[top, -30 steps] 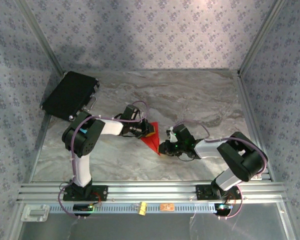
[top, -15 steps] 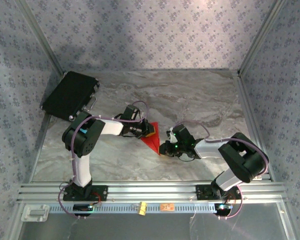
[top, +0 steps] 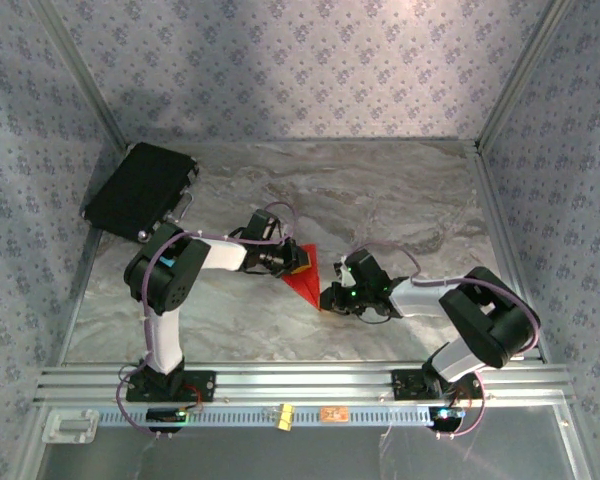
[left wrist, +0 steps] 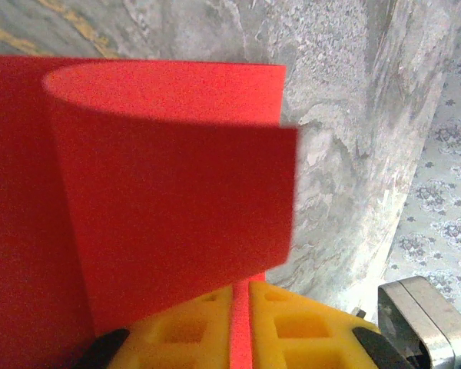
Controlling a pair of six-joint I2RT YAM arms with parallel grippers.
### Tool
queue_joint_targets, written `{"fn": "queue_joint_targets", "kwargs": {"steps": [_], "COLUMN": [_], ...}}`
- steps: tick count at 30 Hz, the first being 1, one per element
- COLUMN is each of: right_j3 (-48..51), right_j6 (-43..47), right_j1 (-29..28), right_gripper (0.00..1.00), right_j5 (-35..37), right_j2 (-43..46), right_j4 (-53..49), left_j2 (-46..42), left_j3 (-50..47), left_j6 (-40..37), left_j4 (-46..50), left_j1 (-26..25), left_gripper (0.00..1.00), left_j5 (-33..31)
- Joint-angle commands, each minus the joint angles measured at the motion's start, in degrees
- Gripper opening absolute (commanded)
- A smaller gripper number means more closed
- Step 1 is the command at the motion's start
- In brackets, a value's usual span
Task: Fold a paper plane with a square sheet of paper (pick it up from the middle)
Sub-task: Fourth fold the wing at the center of the table.
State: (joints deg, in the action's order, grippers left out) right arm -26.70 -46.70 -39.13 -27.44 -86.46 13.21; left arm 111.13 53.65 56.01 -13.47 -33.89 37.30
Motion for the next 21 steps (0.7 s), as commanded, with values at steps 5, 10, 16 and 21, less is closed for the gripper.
{"fn": "queue_joint_targets", "kwargs": {"steps": [5, 10, 16, 21], "right_j3": [3.0, 1.7, -2.3, -6.5], "right_j6": [-0.1, -0.3, 1.0, 1.7], "right_j1": [-0.6, -0.6, -0.1, -0.1], "right_gripper": [0.07, 0.15, 0.20, 0.14], "right_j5": [0.3, 1.0, 4.2, 2.7], "right_j2": [-0.6, 3.0, 8.8, 7.3], "right_j4": [-9.2, -10.3, -14.0, -10.7], "left_j2": [1.9, 1.9, 1.9, 2.0], "left_j3": [-0.9, -0.9, -0.8, -0.7], "left_j6": [-0.5, -0.5, -0.6, -0.6], "left_j4": [3.4, 3.5, 3.5, 3.5], "left_j1": [-0.4, -0.4, -0.5, -0.5], "left_gripper": [0.14, 0.14, 0.14, 0.14], "left_j5": [-1.3, -1.4, -1.3, -1.3]}}
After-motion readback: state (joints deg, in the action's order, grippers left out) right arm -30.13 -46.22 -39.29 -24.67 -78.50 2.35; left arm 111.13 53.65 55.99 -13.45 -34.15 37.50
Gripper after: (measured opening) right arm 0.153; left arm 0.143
